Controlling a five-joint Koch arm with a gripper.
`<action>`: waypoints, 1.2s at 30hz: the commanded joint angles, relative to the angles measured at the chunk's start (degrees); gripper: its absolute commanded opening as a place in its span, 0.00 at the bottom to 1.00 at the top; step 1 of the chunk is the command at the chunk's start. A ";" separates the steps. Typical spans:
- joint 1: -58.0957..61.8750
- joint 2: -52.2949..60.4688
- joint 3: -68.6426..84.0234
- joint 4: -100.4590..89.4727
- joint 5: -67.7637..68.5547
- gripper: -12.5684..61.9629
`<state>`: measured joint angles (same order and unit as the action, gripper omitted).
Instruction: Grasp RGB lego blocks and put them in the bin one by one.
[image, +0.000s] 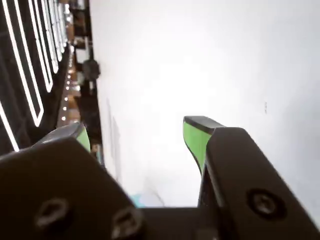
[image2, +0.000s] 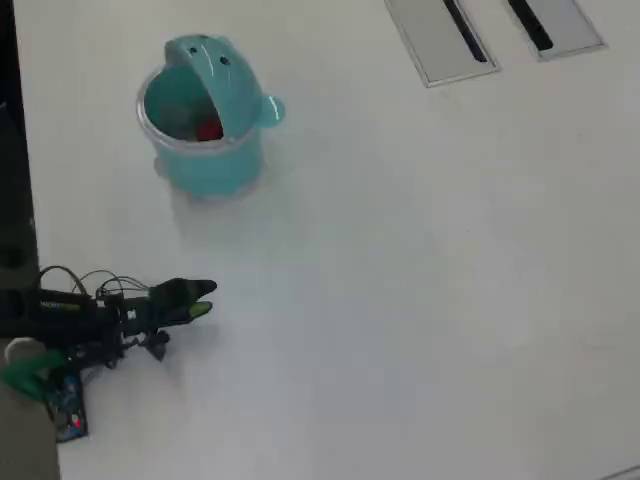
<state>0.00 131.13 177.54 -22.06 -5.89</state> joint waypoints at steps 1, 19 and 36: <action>0.09 3.34 4.22 0.70 -0.79 0.63; 0.26 3.16 4.13 8.70 -0.79 0.63; -0.09 3.25 4.13 9.40 -0.62 0.63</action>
<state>-0.09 131.13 177.54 -12.39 -6.24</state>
